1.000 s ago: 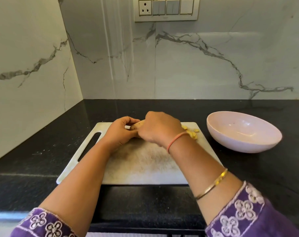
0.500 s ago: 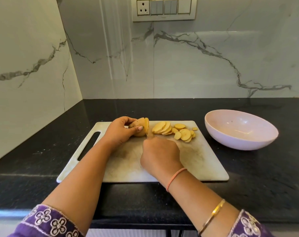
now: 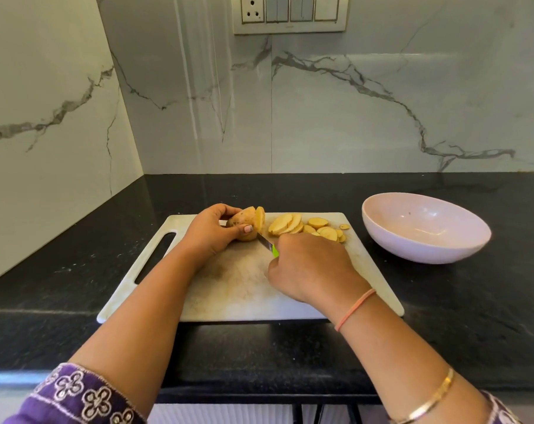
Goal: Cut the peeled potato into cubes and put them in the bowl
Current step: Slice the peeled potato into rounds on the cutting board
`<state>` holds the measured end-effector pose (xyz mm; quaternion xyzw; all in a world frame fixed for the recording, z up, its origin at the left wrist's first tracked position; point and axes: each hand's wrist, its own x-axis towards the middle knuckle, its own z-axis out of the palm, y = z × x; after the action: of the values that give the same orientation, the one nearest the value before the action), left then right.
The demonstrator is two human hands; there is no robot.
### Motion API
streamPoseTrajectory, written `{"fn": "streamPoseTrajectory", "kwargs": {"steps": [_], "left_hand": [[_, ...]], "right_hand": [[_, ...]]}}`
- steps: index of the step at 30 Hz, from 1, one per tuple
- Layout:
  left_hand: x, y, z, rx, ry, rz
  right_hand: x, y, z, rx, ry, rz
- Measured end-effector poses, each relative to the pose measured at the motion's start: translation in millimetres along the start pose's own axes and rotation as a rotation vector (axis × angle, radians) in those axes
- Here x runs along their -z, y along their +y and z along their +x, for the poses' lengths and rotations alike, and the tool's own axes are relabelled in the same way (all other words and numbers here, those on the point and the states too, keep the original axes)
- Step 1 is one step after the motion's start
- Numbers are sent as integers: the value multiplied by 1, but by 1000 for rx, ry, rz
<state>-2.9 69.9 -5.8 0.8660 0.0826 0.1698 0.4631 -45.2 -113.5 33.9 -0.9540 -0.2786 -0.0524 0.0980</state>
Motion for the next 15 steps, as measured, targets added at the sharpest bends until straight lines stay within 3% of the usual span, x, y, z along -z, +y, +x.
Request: {"fn": "streamPoseTrajectory", "kwargs": {"steps": [15], "left_hand": [[3, 3, -2, 35, -14, 24]], "right_hand": [[14, 19, -13, -48, -81, 24]]}}
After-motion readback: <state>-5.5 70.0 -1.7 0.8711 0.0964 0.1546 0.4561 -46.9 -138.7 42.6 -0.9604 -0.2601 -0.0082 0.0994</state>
